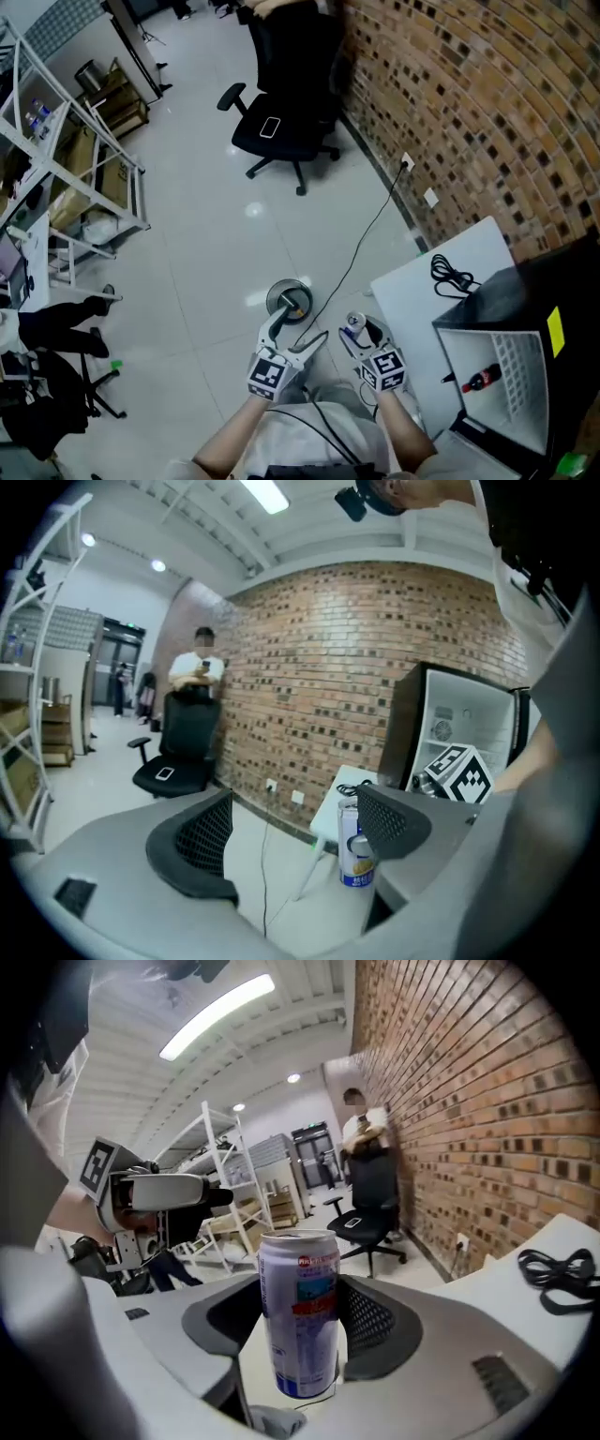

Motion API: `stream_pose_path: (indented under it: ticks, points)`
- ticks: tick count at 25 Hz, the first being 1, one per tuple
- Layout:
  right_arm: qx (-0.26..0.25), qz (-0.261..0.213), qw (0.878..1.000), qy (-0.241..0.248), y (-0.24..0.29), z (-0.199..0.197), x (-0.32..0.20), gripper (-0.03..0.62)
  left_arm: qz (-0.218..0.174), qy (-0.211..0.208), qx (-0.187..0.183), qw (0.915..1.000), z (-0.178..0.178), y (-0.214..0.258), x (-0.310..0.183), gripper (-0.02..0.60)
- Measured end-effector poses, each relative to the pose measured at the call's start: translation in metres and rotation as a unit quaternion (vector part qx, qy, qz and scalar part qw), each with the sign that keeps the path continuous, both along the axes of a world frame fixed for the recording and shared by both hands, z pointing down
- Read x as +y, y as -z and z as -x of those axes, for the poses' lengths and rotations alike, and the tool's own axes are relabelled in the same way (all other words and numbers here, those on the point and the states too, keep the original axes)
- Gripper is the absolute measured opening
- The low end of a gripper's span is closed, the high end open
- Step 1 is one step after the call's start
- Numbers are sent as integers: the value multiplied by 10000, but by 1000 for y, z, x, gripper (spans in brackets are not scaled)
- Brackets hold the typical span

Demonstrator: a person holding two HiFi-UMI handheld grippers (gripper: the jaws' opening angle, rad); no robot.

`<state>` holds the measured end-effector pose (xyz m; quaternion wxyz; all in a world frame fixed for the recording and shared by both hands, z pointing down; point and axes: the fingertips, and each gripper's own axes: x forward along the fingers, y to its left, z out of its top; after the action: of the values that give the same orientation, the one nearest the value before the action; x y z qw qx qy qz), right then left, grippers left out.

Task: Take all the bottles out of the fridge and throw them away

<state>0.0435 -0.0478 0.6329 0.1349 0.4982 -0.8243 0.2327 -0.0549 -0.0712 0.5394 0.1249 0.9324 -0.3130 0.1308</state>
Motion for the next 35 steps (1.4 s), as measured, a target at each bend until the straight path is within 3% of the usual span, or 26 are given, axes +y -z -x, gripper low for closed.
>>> stream_pose_path:
  ticks: [6, 10, 13, 16, 19, 23, 26, 28, 30, 35]
  points:
    - [148, 792, 9914, 1034, -127, 71, -43, 273, 717, 955, -441, 9919, 76, -117, -20, 403]
    - [325, 1426, 9801, 1344, -235, 111, -62, 272, 1137, 1388, -366, 9831, 111, -187, -34, 402]
    - [675, 1956, 9670, 1485, -323, 131, -65, 270, 1257, 1609, -305, 9785, 130, -243, -40, 402]
    - [1068, 2191, 9557, 1647, -400, 152, -70, 268, 1370, 1842, -291, 9728, 146, -292, -46, 400]
    - [1448, 2434, 9375, 2019, -480, 164, -69, 268, 1590, 2158, -187, 9632, 153, -334, -51, 400]
    - [1929, 2923, 9029, 2492, -580, 175, -52, 270, 1553, 2061, -426, 9652, 175, -397, -44, 401]
    - [2226, 3289, 8812, 2564, -610, 169, -43, 270, 1682, 2220, -449, 9594, 188, -415, -40, 401]
    - [2214, 3577, 8732, 2460, -616, 164, -33, 273, 1725, 2178, -526, 9592, 194, -421, -31, 401]
    - [2088, 3746, 8725, 2340, -613, 162, -31, 278, 1759, 2167, -535, 9588, 201, -419, -25, 402]
    - [1752, 3724, 8839, 2222, -577, 165, -42, 276, 1819, 2189, -422, 9577, 204, -401, -26, 401]
